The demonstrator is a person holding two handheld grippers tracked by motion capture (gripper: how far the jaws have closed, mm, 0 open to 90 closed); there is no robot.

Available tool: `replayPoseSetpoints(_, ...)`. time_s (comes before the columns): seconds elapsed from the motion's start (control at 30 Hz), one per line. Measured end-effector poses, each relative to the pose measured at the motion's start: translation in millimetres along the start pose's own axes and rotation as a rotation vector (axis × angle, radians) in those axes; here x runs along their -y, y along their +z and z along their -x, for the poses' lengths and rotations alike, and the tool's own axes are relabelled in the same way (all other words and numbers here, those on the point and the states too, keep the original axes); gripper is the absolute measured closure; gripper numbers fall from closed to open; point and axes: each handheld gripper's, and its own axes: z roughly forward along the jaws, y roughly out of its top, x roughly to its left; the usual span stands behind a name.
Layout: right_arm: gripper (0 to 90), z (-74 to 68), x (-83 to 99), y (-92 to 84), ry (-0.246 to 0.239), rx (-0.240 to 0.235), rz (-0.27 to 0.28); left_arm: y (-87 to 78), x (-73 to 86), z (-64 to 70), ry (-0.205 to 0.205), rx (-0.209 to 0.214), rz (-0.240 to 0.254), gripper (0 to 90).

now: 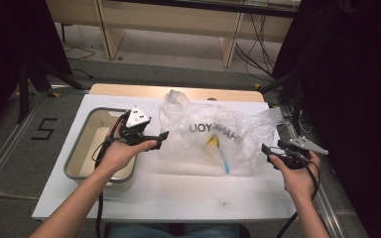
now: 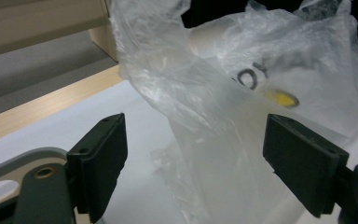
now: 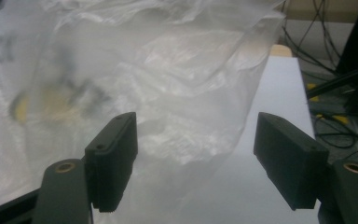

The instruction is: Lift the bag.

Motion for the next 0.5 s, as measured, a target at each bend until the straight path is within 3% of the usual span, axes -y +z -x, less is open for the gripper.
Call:
replayPoseSetpoints(0.23,31.4,-8.1,11.6,-8.9,-0.016,-0.098,-0.015,-15.9,15.5,7.6,0.026,0.021,-0.015,21.6)
replayPoseSetpoints(0.5,31.4,-13.9,21.7,-18.4,-0.034,-0.134,-0.023,-30.2,29.3,14.6,0.041,0.036,-0.018,21.4)
